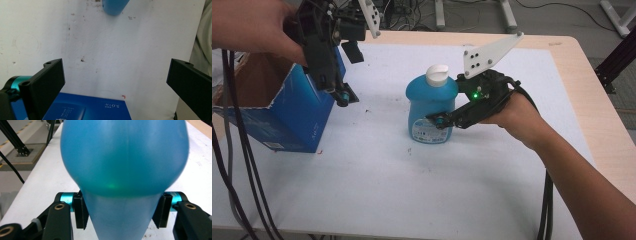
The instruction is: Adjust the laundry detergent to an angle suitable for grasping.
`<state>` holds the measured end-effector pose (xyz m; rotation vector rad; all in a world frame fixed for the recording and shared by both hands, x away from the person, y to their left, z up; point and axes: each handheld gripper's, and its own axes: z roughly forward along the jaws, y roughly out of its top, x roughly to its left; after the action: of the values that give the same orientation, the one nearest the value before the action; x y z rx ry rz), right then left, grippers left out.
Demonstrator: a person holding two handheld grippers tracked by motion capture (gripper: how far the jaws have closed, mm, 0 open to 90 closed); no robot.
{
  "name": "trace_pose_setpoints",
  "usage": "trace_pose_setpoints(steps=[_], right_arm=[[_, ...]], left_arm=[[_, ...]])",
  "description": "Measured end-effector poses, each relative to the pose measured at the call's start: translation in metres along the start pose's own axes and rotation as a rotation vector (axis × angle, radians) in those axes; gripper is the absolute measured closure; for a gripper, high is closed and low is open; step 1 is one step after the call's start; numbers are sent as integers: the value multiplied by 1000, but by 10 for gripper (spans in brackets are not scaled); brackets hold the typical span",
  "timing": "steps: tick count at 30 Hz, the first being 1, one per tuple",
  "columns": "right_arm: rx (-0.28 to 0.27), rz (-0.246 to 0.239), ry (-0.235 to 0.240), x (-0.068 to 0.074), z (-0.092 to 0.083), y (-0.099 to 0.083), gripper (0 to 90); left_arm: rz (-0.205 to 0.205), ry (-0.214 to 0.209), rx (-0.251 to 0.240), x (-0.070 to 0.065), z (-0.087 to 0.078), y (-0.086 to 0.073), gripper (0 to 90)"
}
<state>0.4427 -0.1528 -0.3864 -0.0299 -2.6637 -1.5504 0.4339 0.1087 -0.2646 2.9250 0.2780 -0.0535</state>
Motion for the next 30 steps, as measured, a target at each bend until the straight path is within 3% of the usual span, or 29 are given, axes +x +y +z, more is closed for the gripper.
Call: trace_pose_setpoints(steps=[7, 9, 19, 21, 30], right_arm=[[14, 20, 14, 1, 2, 2, 297], [13, 41, 7, 1, 2, 3, 224], [9, 69, -1, 2, -5, 4, 219], [10, 81, -21, 2, -6, 5, 126], [-17, 99, -56, 6, -16, 10, 123]], left_arm=[[4, 0, 8, 0, 0, 0, 17], [1, 0, 4, 0, 0, 0, 17], [0, 4, 5, -2, -1, 0, 17], [3, 5, 8, -2, -2, 0, 17], [-4, 8, 4, -2, -3, -2, 17]])
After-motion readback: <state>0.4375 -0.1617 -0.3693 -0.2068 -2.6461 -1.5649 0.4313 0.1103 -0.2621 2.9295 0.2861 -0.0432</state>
